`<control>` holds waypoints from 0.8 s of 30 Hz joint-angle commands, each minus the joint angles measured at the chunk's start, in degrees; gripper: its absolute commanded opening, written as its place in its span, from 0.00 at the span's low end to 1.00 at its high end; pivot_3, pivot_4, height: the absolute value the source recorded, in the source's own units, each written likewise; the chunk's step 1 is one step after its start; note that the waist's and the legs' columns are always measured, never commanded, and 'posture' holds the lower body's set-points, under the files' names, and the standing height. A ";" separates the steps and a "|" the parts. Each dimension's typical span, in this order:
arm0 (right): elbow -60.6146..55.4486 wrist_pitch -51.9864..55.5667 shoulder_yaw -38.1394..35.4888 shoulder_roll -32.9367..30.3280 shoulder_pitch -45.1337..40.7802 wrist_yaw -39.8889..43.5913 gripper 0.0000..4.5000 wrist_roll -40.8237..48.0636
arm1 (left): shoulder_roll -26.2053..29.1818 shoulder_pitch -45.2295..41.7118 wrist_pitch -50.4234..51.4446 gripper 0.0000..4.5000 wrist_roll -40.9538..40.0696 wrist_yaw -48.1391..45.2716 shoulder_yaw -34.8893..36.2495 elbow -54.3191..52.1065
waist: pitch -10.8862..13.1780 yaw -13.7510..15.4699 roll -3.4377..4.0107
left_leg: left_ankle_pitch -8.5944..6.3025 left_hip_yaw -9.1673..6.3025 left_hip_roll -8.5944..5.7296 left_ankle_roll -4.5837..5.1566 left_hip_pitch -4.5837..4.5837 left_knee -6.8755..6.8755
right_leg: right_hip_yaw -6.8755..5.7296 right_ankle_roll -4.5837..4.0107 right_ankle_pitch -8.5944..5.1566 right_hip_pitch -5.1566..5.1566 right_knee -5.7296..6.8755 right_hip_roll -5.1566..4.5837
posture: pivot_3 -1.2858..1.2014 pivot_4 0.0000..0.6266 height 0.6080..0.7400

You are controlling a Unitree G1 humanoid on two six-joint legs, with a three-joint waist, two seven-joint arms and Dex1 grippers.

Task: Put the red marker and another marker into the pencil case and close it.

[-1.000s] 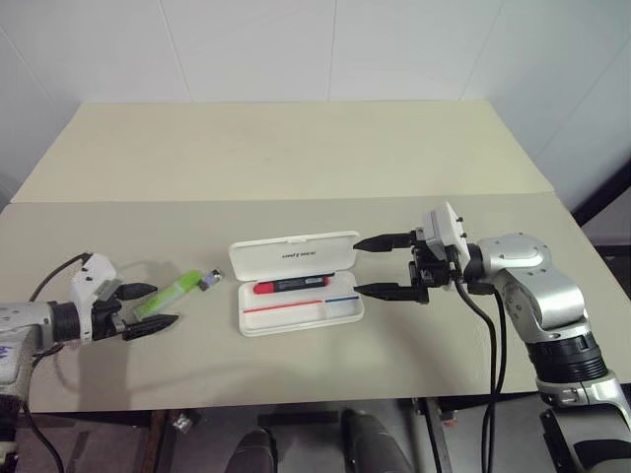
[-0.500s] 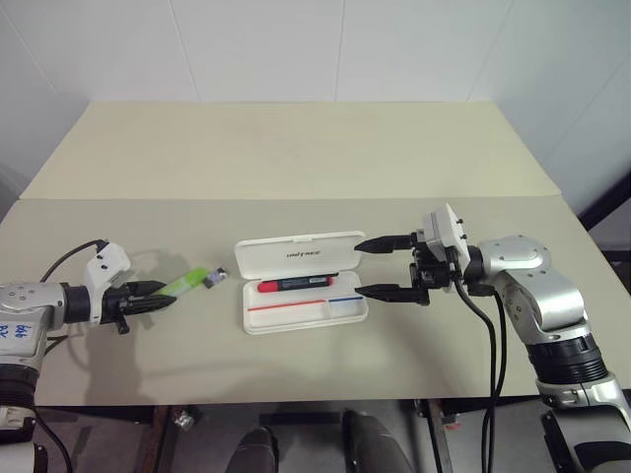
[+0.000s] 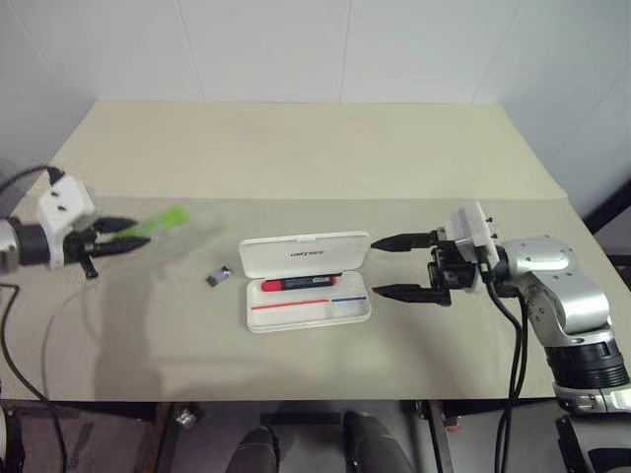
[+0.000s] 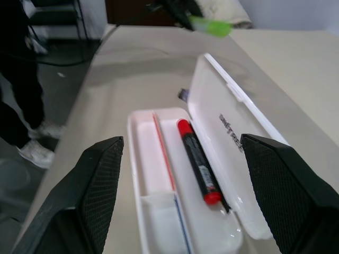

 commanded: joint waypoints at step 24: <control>0.74 -2.34 -4.43 -5.31 5.06 -2.90 1.00 -0.95 | -14.26 -9.56 27.75 0.24 -10.43 -2.62 -16.28 -33.93 | 0.03 -0.42 -0.03 | 0.00 0.00 -0.02 0.00 0.05 0.13 | 0.12 0.13 -0.04 0.00 0.20 0.06 | 0.52 0.24 1.00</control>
